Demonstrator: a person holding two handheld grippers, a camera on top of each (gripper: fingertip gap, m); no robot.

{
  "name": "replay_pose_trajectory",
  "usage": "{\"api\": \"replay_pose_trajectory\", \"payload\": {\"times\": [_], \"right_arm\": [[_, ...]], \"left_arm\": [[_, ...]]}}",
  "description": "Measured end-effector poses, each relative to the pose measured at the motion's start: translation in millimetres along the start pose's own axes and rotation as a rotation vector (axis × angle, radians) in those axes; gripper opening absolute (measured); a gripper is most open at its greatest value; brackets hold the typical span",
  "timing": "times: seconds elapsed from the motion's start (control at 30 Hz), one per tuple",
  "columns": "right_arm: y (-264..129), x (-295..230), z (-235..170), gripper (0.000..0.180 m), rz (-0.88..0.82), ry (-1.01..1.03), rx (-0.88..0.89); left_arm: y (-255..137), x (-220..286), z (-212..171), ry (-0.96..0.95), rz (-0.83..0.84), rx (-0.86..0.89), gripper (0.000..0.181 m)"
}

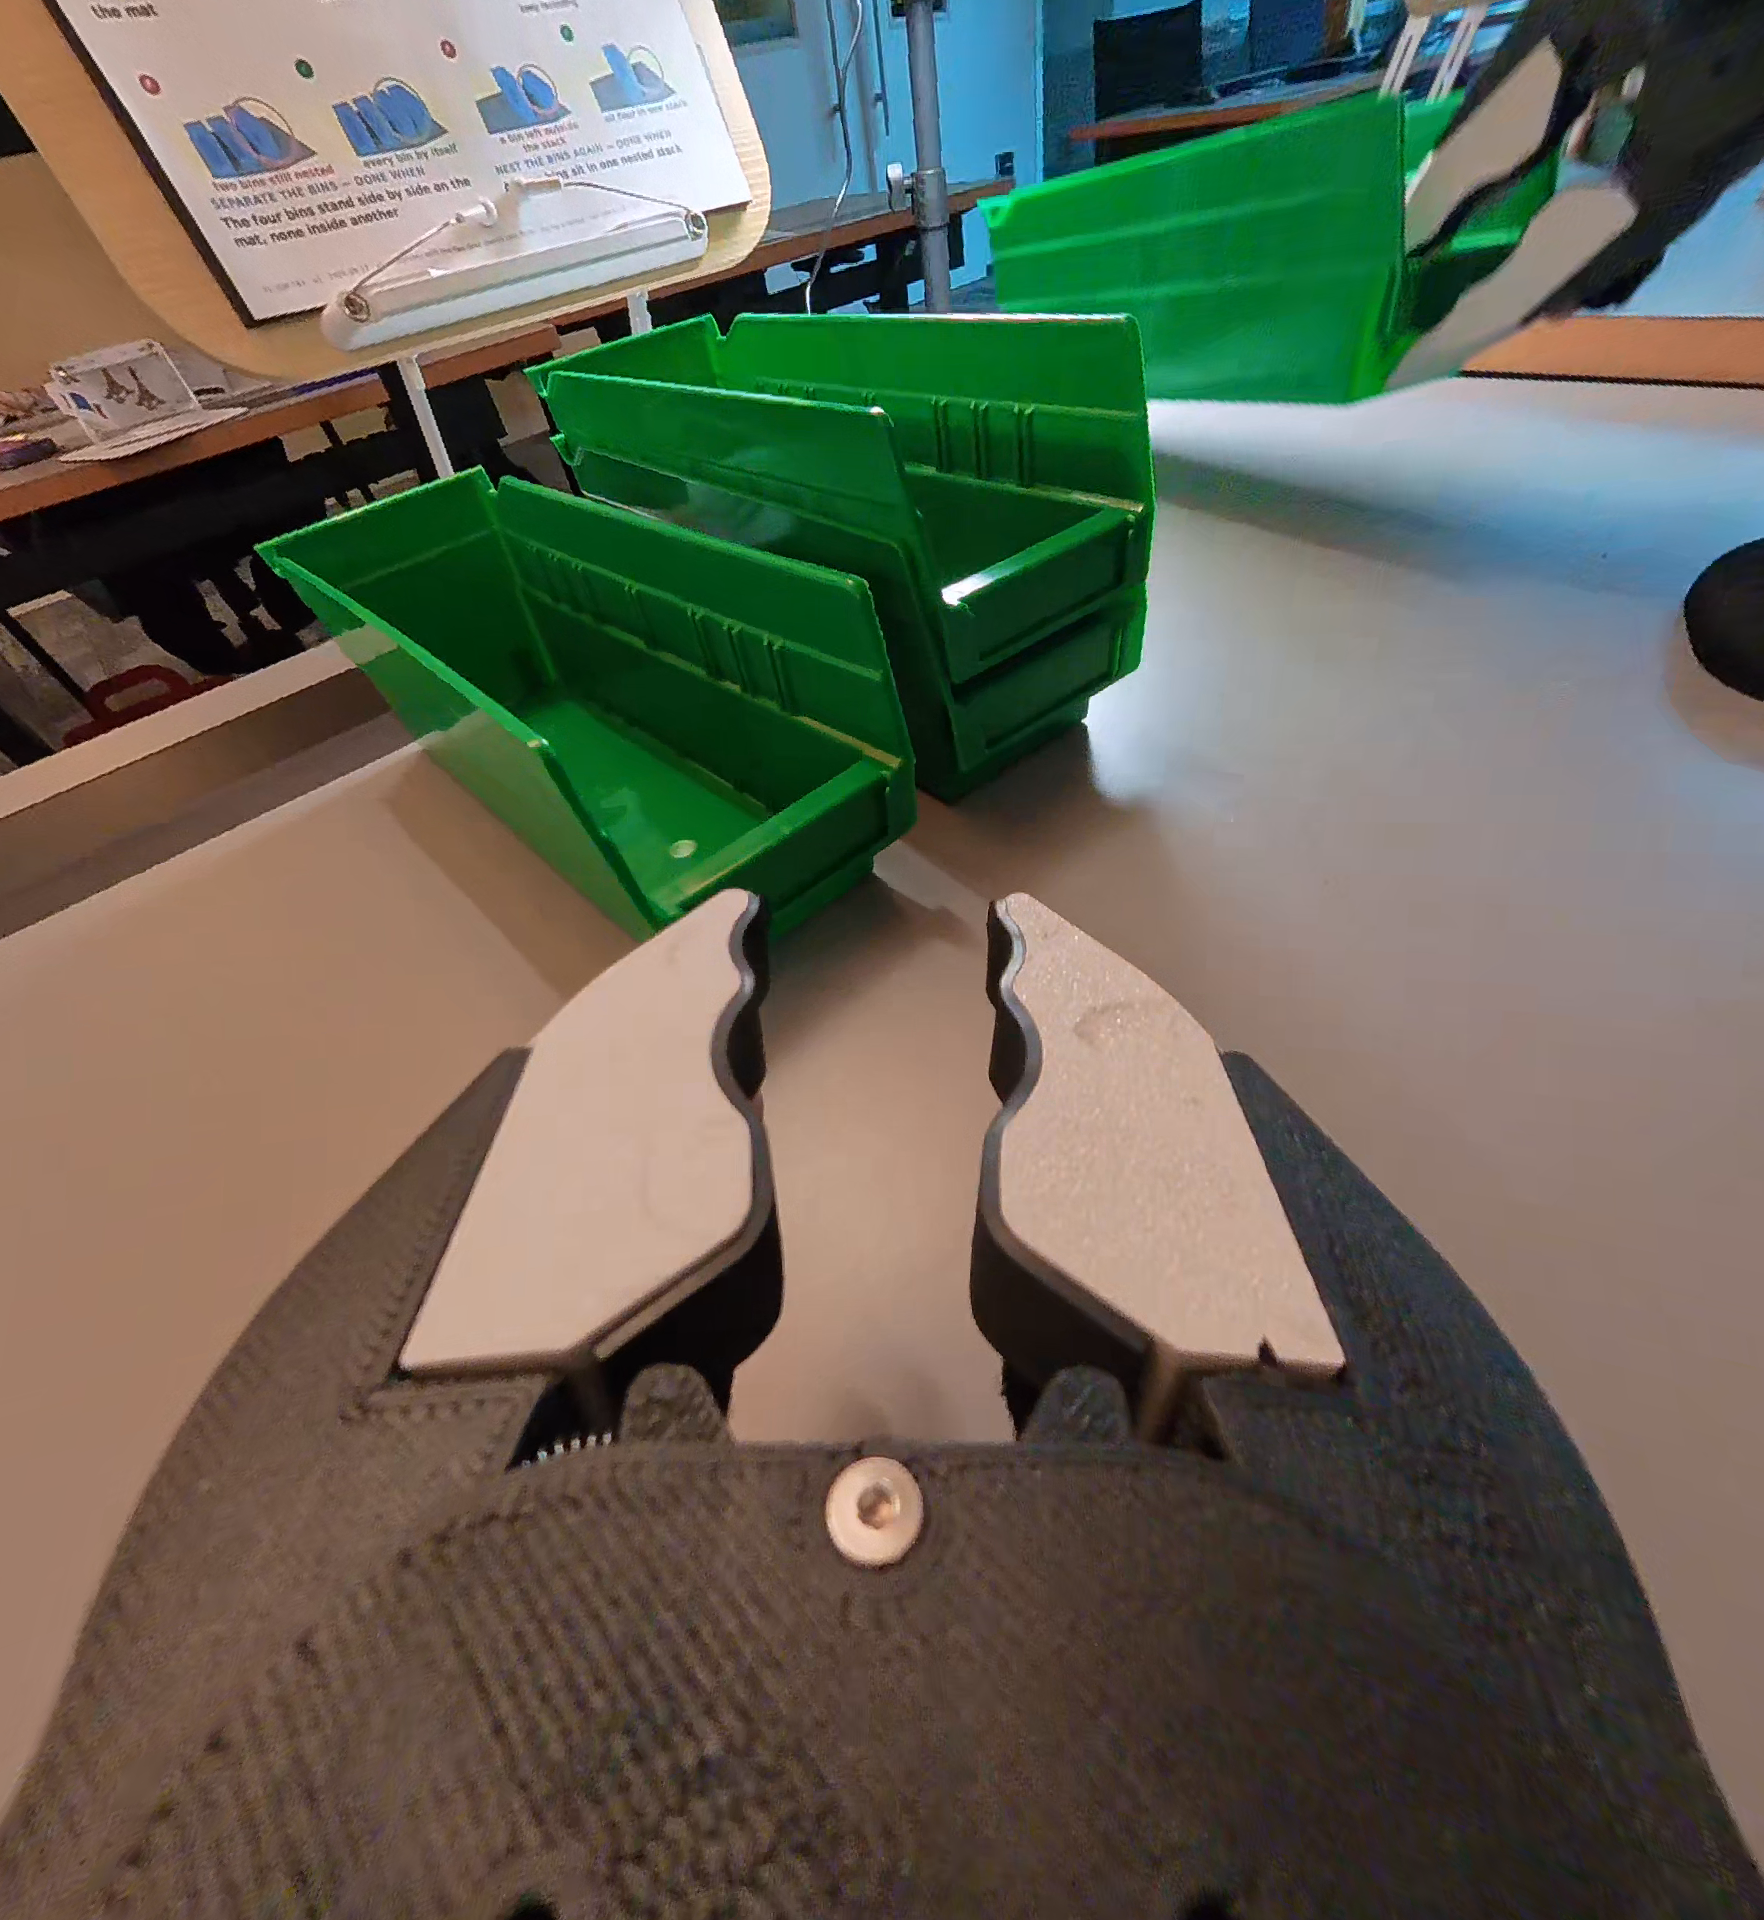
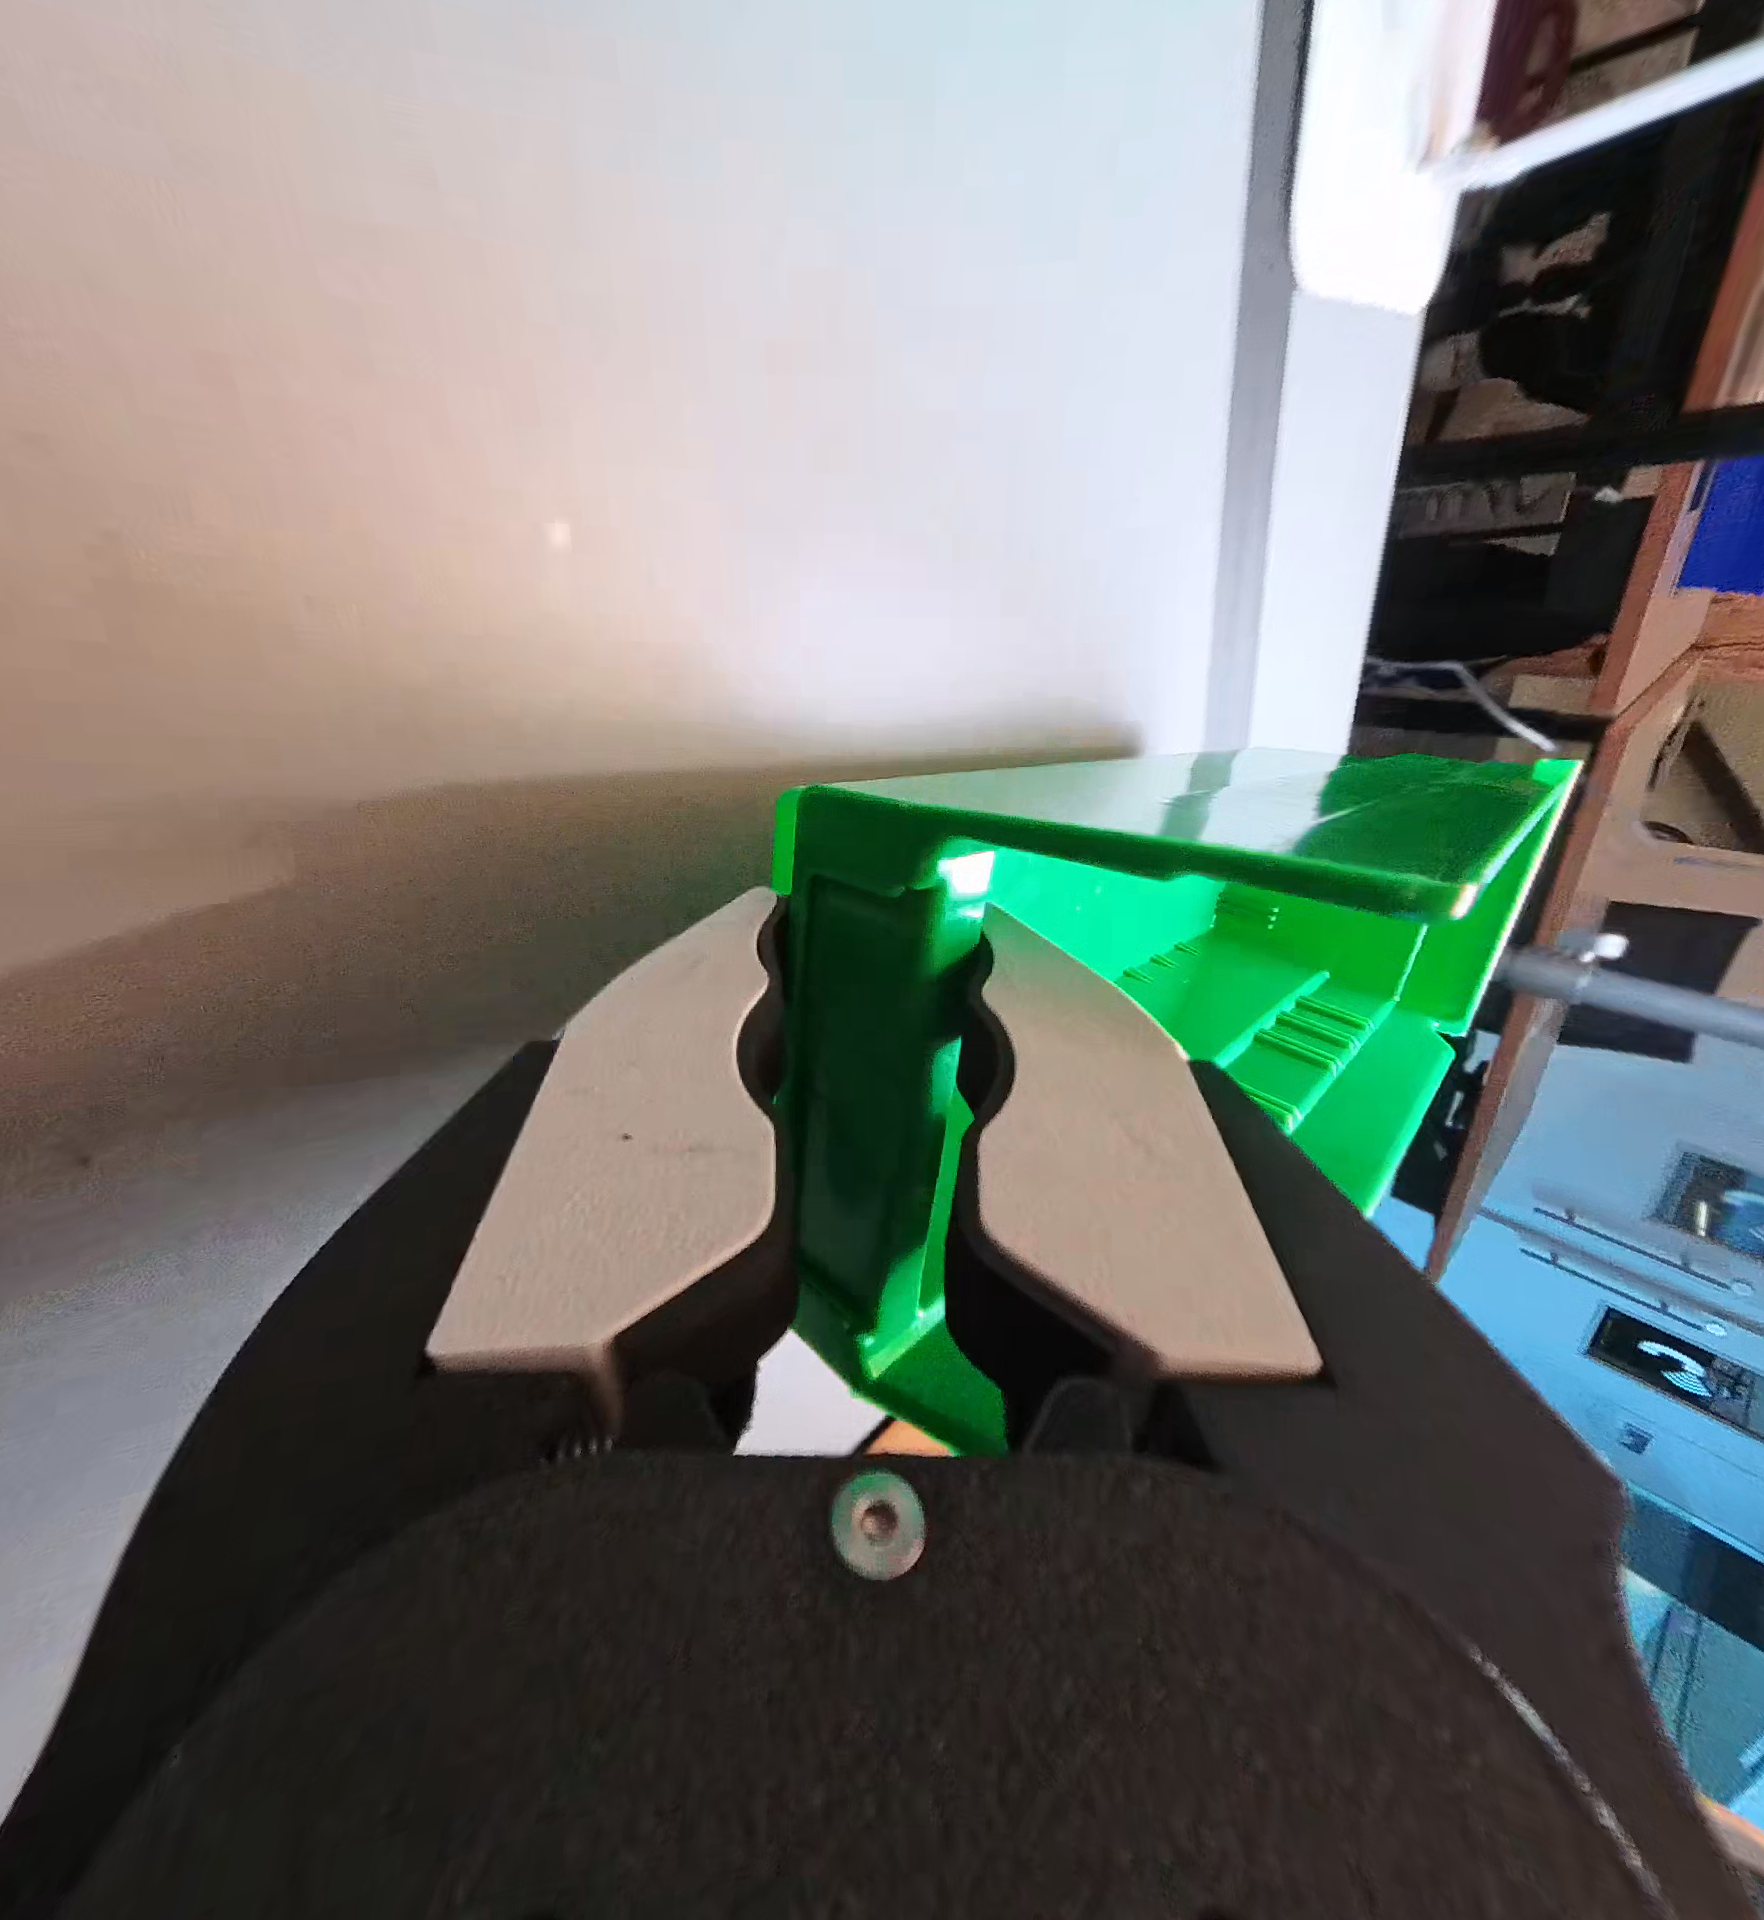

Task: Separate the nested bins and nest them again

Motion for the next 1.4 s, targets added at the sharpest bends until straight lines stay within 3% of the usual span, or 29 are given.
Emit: {"api": "replay_pose_trajectory", "payload": {"times": [0.2, 0.37, 0.53, 0.77, 0.93, 1.07, 1.23, 1.3, 1.4], "right_arm": [[45.5, -37.8, -36.5, 0.031, -0.061, -0.048, -0.02], [16.6, -26.9, -26.5, 0.055, -0.041, 0.155, 0.049], [-44.7, -17.4, 29.8, 0.056, 0.01, 0.335, 0.275], [-83.0, -24.9, 141.3, 0.052, 0.11, 0.264, 0.456], [-65.3, -29.4, 211.0, 0.045, 0.113, 0.093, 0.418], [-31.6, -33.3, 254.3, 0.041, 0.089, -0.047, 0.28], [23.7, -35.0, 260.1, 0.039, 0.054, -0.119, 0.026], [24.5, -33.1, 262.0, 0.029, 0.063, -0.094, 0.048], [16.9, -28.2, 259.7, 0.029, 0.112, -0.092, 0.061]], "left_arm": [[1.6, 0.1, 1.2, 0.0, 0.011, 0.008, 0.04], [1.7, -0.8, 0.5, -0.01, 0.016, 0.009, 0.04], [3.1, -0.2, 0.5, -0.007, 0.013, 0.006, 0.04], [2.1, 0.3, -0.3, -0.006, 0.019, 0.011, 0.04], [3.2, 0.1, -1.4, -0.01, 0.013, 0.003, 0.04], [1.4, -1.1, -1.0, -0.02, 0.014, 0.014, 0.04], [-3.7, -3.6, -1.0, -0.037, 0.014, 0.03, 0.04], [-5.2, -3.8, -1.5, -0.038, 0.011, 0.032, 0.04], [-4.6, -2.2, -2.1, -0.03, -0.001, 0.023, 0.04]]}}
Point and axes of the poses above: each gripper's, where its closed fingertips meet, y out along the fingers, z out of its top, x = y × z across the jaws, the point moved 7 cm from there along -y, back along the fingers, and after that the axes turned 1 degree about -x, right-handed, at the moved point
